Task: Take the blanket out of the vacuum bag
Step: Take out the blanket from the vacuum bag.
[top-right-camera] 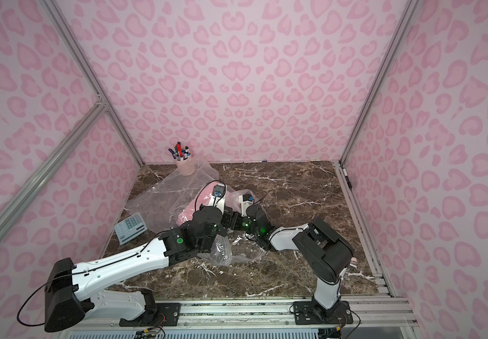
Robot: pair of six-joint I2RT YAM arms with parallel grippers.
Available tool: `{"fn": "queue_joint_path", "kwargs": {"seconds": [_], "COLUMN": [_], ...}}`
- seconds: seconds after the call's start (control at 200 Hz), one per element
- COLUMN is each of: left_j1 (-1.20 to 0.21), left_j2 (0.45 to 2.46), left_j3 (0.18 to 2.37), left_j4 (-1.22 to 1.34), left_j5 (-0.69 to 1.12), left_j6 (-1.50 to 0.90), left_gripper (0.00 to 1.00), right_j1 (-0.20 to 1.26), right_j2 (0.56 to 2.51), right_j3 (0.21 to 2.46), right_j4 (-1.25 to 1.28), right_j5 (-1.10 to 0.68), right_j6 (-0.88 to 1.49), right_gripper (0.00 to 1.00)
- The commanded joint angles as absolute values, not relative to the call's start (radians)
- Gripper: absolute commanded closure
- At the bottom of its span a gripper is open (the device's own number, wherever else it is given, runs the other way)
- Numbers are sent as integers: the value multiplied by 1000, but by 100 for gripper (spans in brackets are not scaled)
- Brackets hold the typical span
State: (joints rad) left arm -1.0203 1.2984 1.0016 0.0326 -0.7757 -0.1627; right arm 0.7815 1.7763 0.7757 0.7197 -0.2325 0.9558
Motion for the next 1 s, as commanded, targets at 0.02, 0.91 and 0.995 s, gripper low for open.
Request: {"fn": "queue_joint_path", "kwargs": {"seconds": [0.02,0.91,0.995], "left_j1": [-1020,-1020,-1020], "left_j2": [1308,1325,1327], "left_j3": [999,996,998], "left_j4": [86,63,58], "left_j5": [-782,-726,-724], "left_j6": [-186,-207,-210], "left_gripper": [96,96,96], "right_j1": [784,778,773], "right_j2": [1769,1882,1919], "right_j3": [793,801,791], "right_j4": [562,880,975], "right_j5": [-173,-312,-338], "right_j6": [947,980,1006], "right_gripper": [29,28,28]}}
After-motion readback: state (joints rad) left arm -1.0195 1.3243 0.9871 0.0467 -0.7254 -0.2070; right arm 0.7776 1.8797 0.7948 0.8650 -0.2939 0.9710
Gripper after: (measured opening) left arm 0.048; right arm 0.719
